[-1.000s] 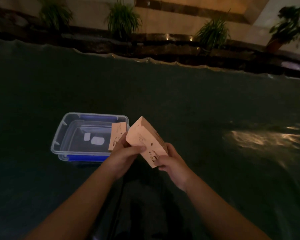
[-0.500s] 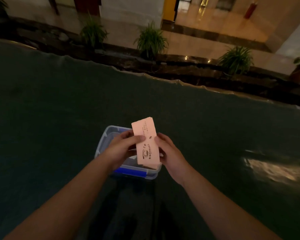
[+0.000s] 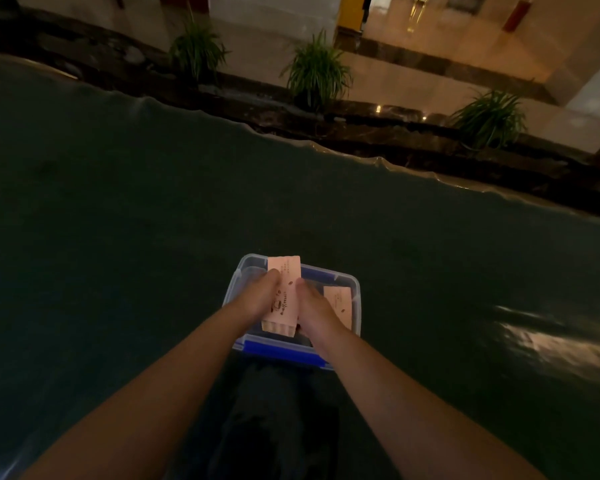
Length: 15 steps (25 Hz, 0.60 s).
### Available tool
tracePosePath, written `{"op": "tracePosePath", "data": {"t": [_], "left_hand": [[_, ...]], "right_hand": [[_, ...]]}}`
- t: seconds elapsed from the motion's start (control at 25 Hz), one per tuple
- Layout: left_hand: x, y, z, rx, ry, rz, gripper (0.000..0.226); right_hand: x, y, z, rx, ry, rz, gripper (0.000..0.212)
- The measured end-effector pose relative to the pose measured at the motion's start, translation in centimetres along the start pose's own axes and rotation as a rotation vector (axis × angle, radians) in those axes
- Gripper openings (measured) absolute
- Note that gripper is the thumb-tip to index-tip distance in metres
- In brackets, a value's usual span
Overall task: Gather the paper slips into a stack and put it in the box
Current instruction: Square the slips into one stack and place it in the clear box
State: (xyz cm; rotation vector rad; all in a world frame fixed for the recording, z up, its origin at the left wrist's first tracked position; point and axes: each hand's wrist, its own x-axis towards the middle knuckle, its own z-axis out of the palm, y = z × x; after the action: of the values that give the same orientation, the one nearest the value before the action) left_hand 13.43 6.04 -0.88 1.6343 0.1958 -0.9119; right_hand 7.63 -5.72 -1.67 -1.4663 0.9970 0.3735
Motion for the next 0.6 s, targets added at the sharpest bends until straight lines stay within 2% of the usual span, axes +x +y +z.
{"op": "tracePosePath", "data": {"t": [0.2,0.6], "left_hand": [[3.3,-2.0,0.8,0.084,-0.014,-0.077,0.028],[5.9,-3.4,1.8,0.237,0.059,-0.047,0.015]], "right_hand": [[2.9,0.7,0.9,0.007,0.192,0.138,0.037],[4.9,1.4,0.8,-0.023,0.211,0.189,0.034]]}}
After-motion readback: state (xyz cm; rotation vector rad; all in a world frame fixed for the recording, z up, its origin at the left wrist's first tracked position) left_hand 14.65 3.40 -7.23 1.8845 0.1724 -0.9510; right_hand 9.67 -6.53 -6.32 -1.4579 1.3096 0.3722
